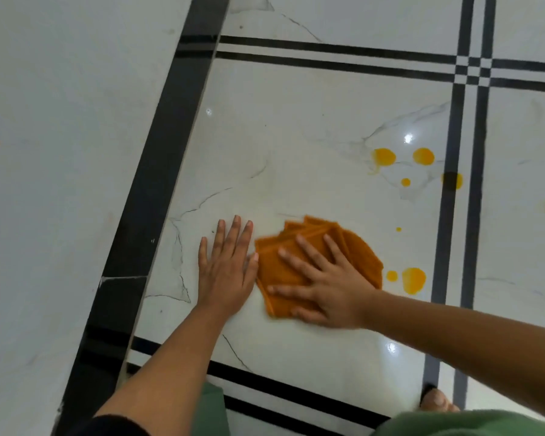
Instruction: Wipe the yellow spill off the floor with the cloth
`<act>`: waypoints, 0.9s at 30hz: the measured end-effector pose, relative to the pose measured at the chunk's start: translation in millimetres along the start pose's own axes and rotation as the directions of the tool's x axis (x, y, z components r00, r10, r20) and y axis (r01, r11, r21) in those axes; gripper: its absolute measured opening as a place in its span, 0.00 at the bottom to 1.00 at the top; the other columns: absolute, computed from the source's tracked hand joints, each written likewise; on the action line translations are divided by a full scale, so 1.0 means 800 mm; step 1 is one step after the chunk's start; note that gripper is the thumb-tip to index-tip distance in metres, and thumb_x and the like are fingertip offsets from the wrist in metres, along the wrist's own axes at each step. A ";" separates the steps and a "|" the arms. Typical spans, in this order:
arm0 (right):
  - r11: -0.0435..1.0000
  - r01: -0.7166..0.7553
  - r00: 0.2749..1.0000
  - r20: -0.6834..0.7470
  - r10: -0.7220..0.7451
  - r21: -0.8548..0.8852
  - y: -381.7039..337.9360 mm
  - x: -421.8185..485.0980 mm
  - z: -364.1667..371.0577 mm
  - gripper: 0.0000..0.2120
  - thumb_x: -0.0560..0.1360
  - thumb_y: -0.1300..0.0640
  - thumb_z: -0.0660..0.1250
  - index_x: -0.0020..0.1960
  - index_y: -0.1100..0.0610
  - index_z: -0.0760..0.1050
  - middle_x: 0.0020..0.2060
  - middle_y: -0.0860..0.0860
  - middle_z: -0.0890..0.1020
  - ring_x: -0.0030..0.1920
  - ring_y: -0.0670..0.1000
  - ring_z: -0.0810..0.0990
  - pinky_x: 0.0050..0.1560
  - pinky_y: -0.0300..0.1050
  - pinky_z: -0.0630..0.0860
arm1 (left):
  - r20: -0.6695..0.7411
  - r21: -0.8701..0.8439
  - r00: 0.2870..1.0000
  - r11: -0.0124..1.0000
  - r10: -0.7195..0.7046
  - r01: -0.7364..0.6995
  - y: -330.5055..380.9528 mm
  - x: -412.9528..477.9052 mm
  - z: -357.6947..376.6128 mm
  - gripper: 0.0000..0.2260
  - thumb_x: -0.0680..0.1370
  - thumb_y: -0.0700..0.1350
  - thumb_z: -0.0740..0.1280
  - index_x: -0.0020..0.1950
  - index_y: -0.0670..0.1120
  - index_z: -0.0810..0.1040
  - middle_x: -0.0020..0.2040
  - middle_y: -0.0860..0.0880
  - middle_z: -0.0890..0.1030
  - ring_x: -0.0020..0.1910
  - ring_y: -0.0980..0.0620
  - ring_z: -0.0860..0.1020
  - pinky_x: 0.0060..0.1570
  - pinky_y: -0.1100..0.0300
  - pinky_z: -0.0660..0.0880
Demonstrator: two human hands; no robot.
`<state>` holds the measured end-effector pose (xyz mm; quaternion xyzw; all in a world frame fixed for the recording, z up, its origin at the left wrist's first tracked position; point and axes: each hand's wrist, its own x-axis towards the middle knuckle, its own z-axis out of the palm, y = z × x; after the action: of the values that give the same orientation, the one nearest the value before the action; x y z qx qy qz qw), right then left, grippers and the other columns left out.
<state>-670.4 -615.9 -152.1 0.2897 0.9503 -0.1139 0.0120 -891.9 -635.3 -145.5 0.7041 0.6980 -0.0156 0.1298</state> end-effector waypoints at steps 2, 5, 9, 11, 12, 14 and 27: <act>0.990 0.112 0.994 0.002 -0.112 -0.083 0.028 -0.025 0.000 0.24 0.75 0.34 0.49 0.70 0.35 0.61 0.74 0.51 0.61 0.74 0.62 0.55 0.66 0.70 0.52 | -0.001 0.023 0.999 0.999 0.040 -0.040 0.006 0.000 0.003 0.26 0.79 0.57 0.43 0.76 0.52 0.46 0.77 0.52 0.47 0.75 0.52 0.44 0.71 0.49 0.39; 0.944 -0.329 0.944 -0.032 0.328 0.002 0.052 -0.023 -0.018 0.25 0.74 0.34 0.51 0.70 0.35 0.60 0.74 0.51 0.62 0.74 0.61 0.56 0.67 0.70 0.53 | 0.001 0.018 0.996 0.996 0.090 -0.090 0.031 0.005 0.007 0.26 0.79 0.56 0.45 0.76 0.51 0.50 0.77 0.50 0.52 0.76 0.51 0.47 0.71 0.48 0.43; 0.968 -0.249 0.968 -0.006 0.250 0.015 0.004 -0.080 0.000 0.27 0.75 0.34 0.49 0.73 0.36 0.54 0.76 0.53 0.56 0.75 0.63 0.50 0.67 0.70 0.47 | -0.017 0.014 0.985 0.985 0.174 -0.174 0.063 0.008 0.010 0.26 0.79 0.56 0.48 0.76 0.51 0.51 0.77 0.49 0.55 0.75 0.50 0.49 0.69 0.48 0.44; 0.998 -0.031 0.997 0.064 0.034 -0.046 0.023 -0.124 0.000 0.27 0.75 0.33 0.48 0.73 0.36 0.53 0.76 0.52 0.54 0.75 0.62 0.49 0.67 0.70 0.48 | -0.021 0.027 0.977 0.977 0.211 -0.210 0.075 0.005 0.014 0.26 0.79 0.55 0.48 0.76 0.51 0.52 0.76 0.48 0.56 0.74 0.50 0.50 0.69 0.48 0.44; 0.995 -0.019 0.998 0.061 0.025 -0.093 0.042 -0.138 -0.001 0.28 0.75 0.32 0.48 0.73 0.36 0.53 0.76 0.51 0.54 0.75 0.62 0.50 0.67 0.69 0.48 | -0.018 0.029 0.972 0.972 0.232 -0.232 0.083 0.004 0.017 0.26 0.78 0.55 0.49 0.75 0.50 0.54 0.76 0.48 0.58 0.74 0.49 0.51 0.69 0.48 0.45; 0.961 -0.265 0.964 0.012 0.267 -0.081 0.073 -0.145 -0.009 0.28 0.74 0.31 0.46 0.73 0.35 0.52 0.76 0.49 0.54 0.75 0.60 0.50 0.68 0.68 0.48 | -0.009 0.029 0.962 0.962 0.272 -0.271 0.099 0.001 0.022 0.25 0.78 0.54 0.50 0.75 0.50 0.56 0.75 0.47 0.60 0.74 0.49 0.52 0.68 0.48 0.46; 0.690 -0.722 0.691 -0.009 0.723 0.052 0.095 -0.156 -0.014 0.28 0.73 0.30 0.37 0.72 0.33 0.38 0.77 0.49 0.44 0.75 0.58 0.37 0.70 0.69 0.39 | -0.034 0.024 0.966 0.966 0.258 -0.257 0.180 0.051 0.018 0.26 0.77 0.53 0.49 0.74 0.46 0.63 0.74 0.46 0.64 0.73 0.44 0.62 0.67 0.41 0.58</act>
<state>-524.1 -620.1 -146.3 0.6415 0.7573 -0.1168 0.0355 -746.3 -597.1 -144.7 0.7902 0.6026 0.0075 0.1110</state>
